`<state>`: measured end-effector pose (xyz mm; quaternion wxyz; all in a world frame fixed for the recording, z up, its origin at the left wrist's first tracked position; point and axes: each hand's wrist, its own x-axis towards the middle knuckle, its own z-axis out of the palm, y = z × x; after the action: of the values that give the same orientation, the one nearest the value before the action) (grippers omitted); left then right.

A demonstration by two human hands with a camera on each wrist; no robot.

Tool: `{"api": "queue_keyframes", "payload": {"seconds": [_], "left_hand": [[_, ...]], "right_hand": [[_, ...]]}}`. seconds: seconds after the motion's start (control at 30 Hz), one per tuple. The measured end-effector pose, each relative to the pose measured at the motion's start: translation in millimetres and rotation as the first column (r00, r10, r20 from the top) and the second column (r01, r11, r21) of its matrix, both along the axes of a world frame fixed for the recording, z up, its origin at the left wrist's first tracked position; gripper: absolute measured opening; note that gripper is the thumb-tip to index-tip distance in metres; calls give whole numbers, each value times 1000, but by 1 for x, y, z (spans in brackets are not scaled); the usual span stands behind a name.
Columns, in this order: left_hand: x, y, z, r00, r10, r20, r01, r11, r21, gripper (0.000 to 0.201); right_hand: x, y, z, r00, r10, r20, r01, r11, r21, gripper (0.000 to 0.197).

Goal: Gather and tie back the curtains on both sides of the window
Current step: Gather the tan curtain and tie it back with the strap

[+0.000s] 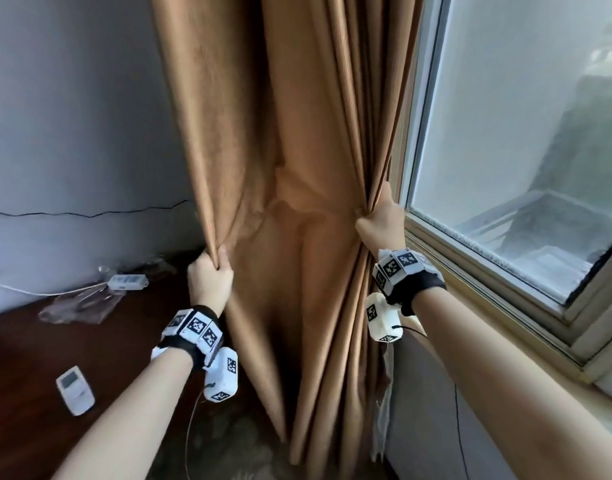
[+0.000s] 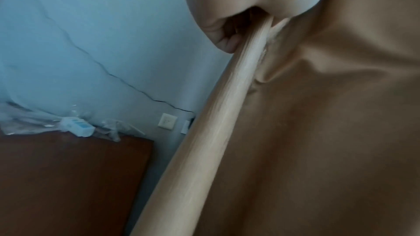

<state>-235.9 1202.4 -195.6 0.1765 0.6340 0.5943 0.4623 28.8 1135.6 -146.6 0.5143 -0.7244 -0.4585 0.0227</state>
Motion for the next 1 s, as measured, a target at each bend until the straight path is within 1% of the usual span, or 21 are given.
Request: {"api": "queue_keyframes", "payload": {"seconds": [0.07,0.13,0.2,0.23,0.33,0.4,0.47,0.53,0.63,0.7,0.77,0.8,0.83,0.87,0.93,0.97,1.0], "left_hand": [[18,-14,-8,993,-101,-56,103,994,37,36],[40,-28,-15,973,-197,-123,204,978,40,44],[64,-41,-19,948,-251,-195,263,964,37,51],[77,-48,-18,932,-285,-223,299,954,30,49],[118,-71,-9,860,-430,-274,442,897,-18,28],[141,-80,-6,817,-501,-286,503,861,-74,18],[160,-82,-6,794,-552,-254,542,832,-113,18],[170,-81,-6,789,-573,-221,554,820,-147,23],[178,-76,-9,760,-603,-242,580,797,-168,27],[181,-73,-11,723,-632,-278,607,774,-181,28],[185,-69,-12,703,-664,-256,633,748,-201,31],[185,-68,-12,692,-680,-242,644,733,-217,33],[186,-65,-14,677,-702,-218,667,712,-220,34],[185,-64,-13,657,-730,-186,693,683,-232,36],[180,-57,-15,589,-798,-131,754,600,-265,39],[176,-50,-15,556,-826,-90,785,557,-271,35],[170,-42,-11,555,-830,-50,792,546,-272,26]], "right_hand": [[-5,-2,0,1000,8,4,-8,1000,4,32],[-11,-5,1,1000,17,-4,-17,1000,10,34],[-15,-9,1,1000,23,-16,-22,1000,10,36],[-17,-12,1,999,29,-22,-29,1000,12,36],[-23,-18,1,999,36,-24,-36,999,23,34],[-26,-21,2,999,44,-30,-43,999,32,32],[-27,-24,3,997,54,-54,-52,998,31,31],[-25,-28,2,994,76,-85,-73,997,35,28],[-19,-33,4,986,109,-129,-103,993,57,25],[-16,-36,9,970,136,-202,-122,989,78,36],[-13,-36,11,947,169,-273,-147,984,99,57],[-12,-36,10,949,170,-266,-149,984,95,64],[-10,-34,8,959,157,-235,-142,987,80,66],[-7,-32,5,973,134,-188,-125,990,60,62],[-2,-28,-1,994,62,-91,-60,998,21,46],[0,-26,-2,997,35,-62,-33,999,18,44],[1,-25,-1,999,23,-45,-22,1000,15,44]]}}
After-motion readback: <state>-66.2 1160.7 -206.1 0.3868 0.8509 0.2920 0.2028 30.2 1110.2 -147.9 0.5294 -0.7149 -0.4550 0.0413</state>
